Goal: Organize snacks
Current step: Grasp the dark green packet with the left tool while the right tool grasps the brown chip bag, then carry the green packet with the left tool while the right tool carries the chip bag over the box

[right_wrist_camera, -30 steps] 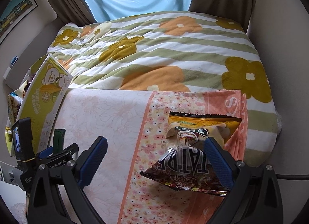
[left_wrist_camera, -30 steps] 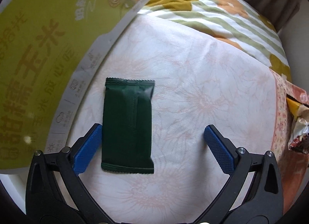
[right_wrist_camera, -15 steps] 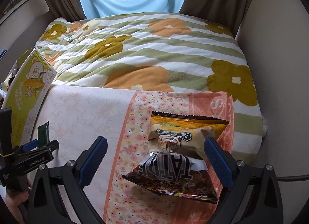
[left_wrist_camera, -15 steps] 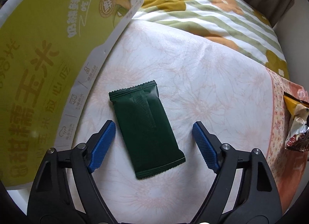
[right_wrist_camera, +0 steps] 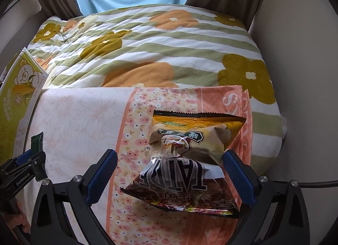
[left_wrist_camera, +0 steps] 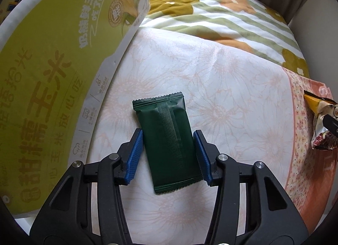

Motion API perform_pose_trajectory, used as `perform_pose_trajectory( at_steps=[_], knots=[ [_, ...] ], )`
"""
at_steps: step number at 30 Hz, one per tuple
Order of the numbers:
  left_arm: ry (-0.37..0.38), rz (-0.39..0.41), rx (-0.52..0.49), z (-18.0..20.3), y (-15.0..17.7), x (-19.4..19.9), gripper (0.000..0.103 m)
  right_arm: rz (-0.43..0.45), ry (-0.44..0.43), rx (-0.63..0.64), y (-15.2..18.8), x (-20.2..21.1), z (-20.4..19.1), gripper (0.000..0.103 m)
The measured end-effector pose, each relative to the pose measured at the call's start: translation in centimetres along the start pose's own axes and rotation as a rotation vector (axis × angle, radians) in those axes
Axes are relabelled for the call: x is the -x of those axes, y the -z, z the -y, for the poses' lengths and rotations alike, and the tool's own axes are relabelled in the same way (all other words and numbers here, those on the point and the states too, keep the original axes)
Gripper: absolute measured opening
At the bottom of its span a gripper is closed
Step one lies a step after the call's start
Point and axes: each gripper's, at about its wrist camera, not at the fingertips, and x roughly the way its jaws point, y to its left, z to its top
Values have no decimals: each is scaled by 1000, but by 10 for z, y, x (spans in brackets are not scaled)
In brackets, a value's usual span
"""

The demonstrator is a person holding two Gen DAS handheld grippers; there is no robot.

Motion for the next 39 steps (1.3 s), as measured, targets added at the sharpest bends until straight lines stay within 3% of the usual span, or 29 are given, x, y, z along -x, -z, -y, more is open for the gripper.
perform_pose_trajectory(
  at_steps=[5,7,16,21,29,39],
  knots=[
    [19,-4,-14,1,2,1,45,-30,25,-7,2,-9,3,97],
    [26,-5,-27,4,3,2,45,-58,25,-12,5,-15,5,87],
    [103,-27,-53,8,11,9,44,-58,4,-15,15,-14,4,70],
    [159,-3,-29,4,14,19,44,-23,-11,-20,15,0,3,69],
    [156,50,-38,5,11,55,44,56,-59,2,11,36,-2,69],
    [220,202,-54,0,0,148,44,161,-124,95,-7,96,-27,69]
  ],
)
